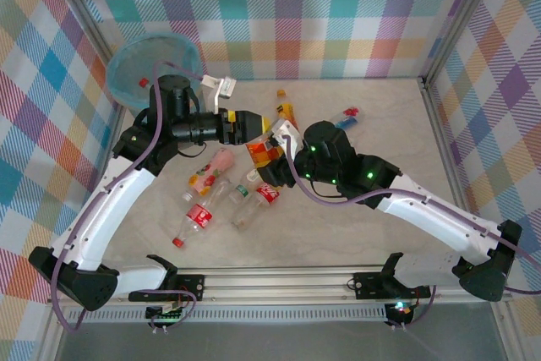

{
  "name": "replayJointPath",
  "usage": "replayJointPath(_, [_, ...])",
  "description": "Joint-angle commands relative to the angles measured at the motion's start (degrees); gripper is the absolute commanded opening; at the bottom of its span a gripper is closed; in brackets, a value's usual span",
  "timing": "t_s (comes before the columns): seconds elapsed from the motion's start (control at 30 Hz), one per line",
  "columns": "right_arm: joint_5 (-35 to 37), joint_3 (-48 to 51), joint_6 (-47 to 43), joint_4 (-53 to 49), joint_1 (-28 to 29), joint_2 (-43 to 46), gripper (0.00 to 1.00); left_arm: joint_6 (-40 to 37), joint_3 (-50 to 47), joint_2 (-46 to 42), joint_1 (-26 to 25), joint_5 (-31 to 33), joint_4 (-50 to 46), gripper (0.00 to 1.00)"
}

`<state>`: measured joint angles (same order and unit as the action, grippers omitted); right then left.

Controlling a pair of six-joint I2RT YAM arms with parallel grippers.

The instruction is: Put the plastic bottles in the bin

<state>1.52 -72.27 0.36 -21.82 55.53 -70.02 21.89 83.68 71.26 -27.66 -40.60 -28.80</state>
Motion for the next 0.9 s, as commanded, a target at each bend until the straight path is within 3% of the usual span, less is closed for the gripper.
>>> replayJointPath(0.0, [1.00,-1.60,-0.02,7.22,-0.15,0.51,0.55,-1.30,-1.46,0.21,-0.82,-4.52,-0.65,0.97])
replayJointPath(0.47, [-0.36,4.46,1.98,11.14,-1.04,5.10,0.55,0.48,-1.02,0.80,0.05,-3.52,1.90,0.96])
replayJointPath(0.87, [-2.36,0.44,3.37,8.65,-2.07,2.02,0.56,-1.15,-1.19,2.57,0.22,-8.99,1.85,0.90])
